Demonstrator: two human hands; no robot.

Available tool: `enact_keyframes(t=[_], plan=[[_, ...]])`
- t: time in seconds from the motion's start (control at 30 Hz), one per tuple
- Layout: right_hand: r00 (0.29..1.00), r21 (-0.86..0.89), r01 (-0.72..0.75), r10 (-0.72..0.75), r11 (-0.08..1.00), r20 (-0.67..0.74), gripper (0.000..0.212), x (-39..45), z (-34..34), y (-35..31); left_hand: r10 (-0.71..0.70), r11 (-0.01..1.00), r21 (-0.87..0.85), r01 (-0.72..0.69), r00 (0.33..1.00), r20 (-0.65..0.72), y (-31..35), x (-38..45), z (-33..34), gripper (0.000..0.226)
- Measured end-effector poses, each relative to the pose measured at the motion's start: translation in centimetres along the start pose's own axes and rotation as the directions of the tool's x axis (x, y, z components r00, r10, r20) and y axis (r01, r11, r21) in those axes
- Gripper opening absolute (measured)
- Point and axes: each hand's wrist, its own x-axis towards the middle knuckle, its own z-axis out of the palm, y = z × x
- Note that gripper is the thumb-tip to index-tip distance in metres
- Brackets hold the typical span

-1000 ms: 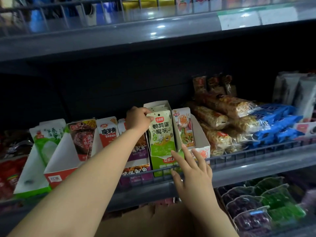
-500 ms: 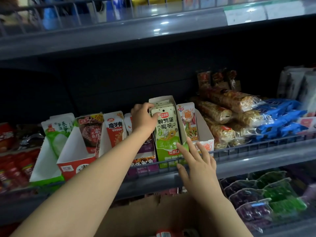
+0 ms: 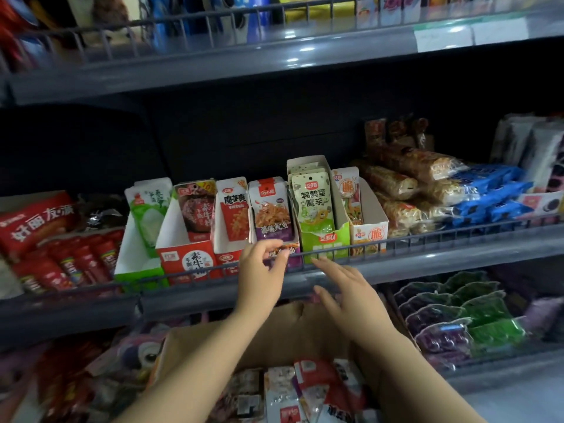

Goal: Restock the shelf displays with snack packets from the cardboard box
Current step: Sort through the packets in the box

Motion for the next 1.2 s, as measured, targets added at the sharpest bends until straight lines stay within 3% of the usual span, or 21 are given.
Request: enact_keyframes(t=[0.17, 0.33, 0.67, 0.83, 0.93, 1.07, 1.2], plan=[[0.981, -0.008, -0.061, 0.061, 0.998, 0.182, 0.043, -2.8, 1.9, -0.9, -0.105, 0.994, -0.015, 0.106, 0.994, 0.020, -3.7, -5.2, -1.2, 0.011], [0.912, -0.056, -0.123, 0.135, 0.991, 0.386, 0.043, -5.0, 4.3, -0.7, -0.261, 0.965, 0.004, 0.262, 0.960, 0.101, -7.2, -9.3, -1.5, 0.007], [0.654, -0.174, -0.125, 0.213, 0.977, 0.726, 0.050, -6.8, 9.3, 1.8, -0.540, 0.841, 0.185, 0.508, 0.801, 0.257, -12.7, -13.0, -0.3, 0.026], [0.514, -0.256, -0.116, 0.279, 0.960, 0.811, 0.049, -7.0, 10.3, 3.4, -0.633, 0.773, 0.301, 0.559, 0.647, 0.424, -14.6, -13.2, 0.5, 0.027], [0.453, -0.284, -0.128, 0.311, 0.950, 0.835, 0.049, -7.1, 10.7, 4.4, -0.694, 0.712, 0.305, 0.633, 0.564, 0.448, -15.3, -13.4, 0.7, 0.033], [0.371, -0.328, -0.102, 0.342, 0.939, 0.863, 0.064, -7.0, 10.8, 4.8, -0.727, 0.659, 0.253, 0.708, 0.513, 0.457, -16.0, -13.2, 1.1, 0.027], [0.379, -0.296, -0.117, 0.318, 0.948, 0.869, 0.068, -7.0, 11.0, 5.0, -0.731, 0.621, 0.171, 0.765, 0.486, 0.479, -16.0, -13.3, 1.3, 0.023]])
